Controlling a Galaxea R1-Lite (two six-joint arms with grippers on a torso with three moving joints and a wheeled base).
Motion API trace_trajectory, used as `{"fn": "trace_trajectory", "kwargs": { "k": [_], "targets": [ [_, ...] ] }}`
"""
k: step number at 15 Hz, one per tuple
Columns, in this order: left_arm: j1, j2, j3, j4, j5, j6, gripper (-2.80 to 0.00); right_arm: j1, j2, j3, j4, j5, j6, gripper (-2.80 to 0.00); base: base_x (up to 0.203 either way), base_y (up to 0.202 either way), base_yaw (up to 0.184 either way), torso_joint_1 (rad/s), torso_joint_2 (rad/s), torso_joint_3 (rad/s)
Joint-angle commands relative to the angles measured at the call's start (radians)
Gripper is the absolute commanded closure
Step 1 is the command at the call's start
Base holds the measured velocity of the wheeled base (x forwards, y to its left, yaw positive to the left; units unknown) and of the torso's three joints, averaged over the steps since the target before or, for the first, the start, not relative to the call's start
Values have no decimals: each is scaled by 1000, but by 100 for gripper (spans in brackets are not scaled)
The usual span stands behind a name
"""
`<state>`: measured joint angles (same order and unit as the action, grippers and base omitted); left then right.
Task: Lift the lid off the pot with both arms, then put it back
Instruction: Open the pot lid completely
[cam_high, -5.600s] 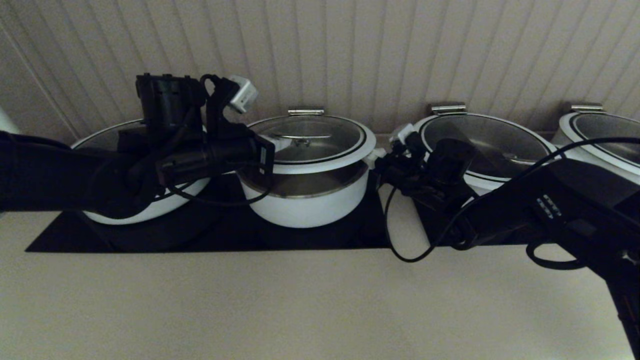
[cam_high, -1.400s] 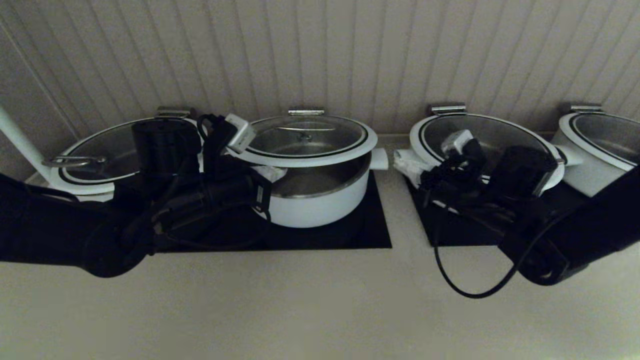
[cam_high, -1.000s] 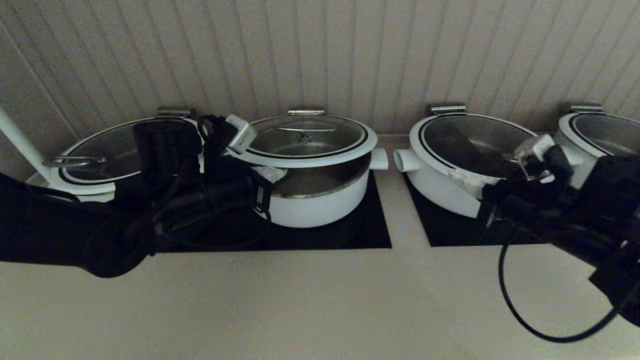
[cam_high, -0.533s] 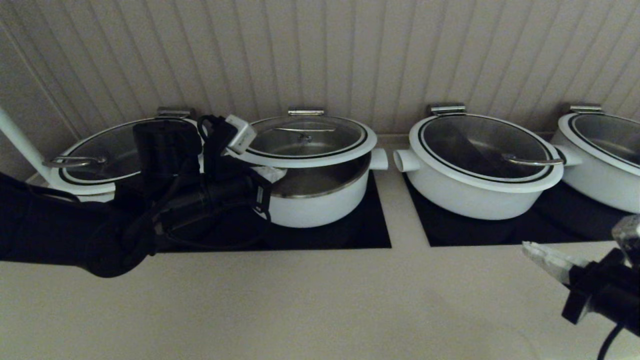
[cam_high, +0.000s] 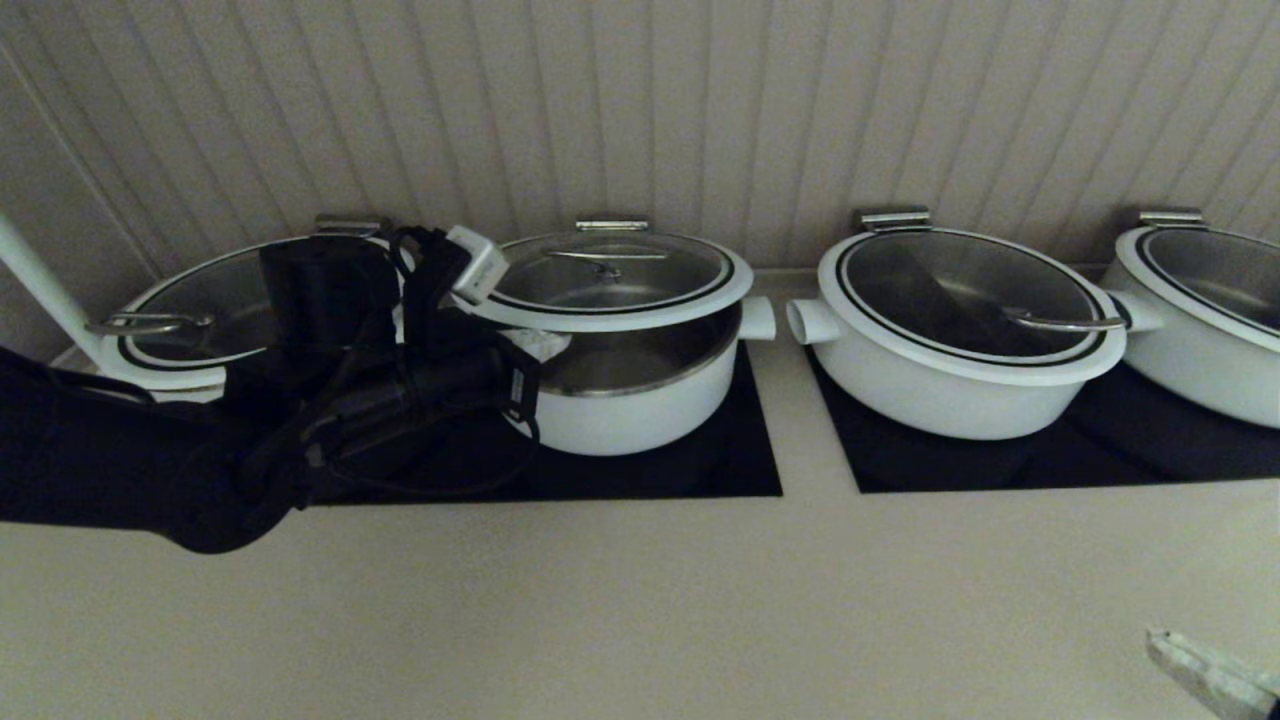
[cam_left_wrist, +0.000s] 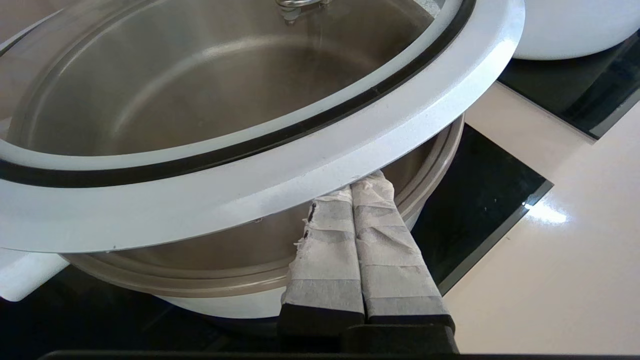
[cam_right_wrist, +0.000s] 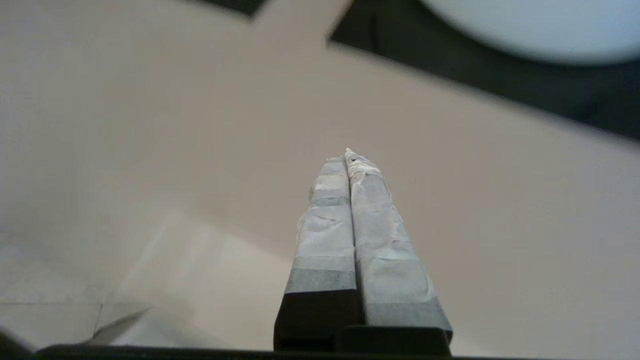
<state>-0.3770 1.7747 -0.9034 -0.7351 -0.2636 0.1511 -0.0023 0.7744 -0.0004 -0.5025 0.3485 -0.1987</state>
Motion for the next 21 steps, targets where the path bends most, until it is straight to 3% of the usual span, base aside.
{"fn": "trace_trajectory", "kwargs": {
  "k": [1,2,3,5,10,13,14,21],
  "targets": [
    [1,-2,3,-4,-2,1,0,2,-346,-25,331,-45,2,0,0,0,0,0,0,0],
    [1,2,1,-4,-2,1,0,6,-436,-50,493,-83,15,0,0,0,0,0,0,0],
    [0,3,1,-4,-2,1,0,8,-488,-65,569,-119,37,0,0,0,0,0,0,0],
    [0,5,0,-4,-2,2,0,11,-566,-76,615,-155,83,0,0,0,0,0,0,0],
    [1,5,1,-4,-2,2,0,3,-741,-78,626,-201,117,0,0,0,0,0,0,0],
    [1,5,0,-4,-2,2,0,2,-773,-44,592,-341,129,0,0,0,0,0,0,0],
    [0,5,0,-4,-2,2,0,2,-773,-26,562,-352,156,0,0,0,0,0,0,0],
    [0,11,0,-4,-2,2,0,2,-773,-23,564,-319,162,0,0,0,0,0,0,0]
  ]
}}
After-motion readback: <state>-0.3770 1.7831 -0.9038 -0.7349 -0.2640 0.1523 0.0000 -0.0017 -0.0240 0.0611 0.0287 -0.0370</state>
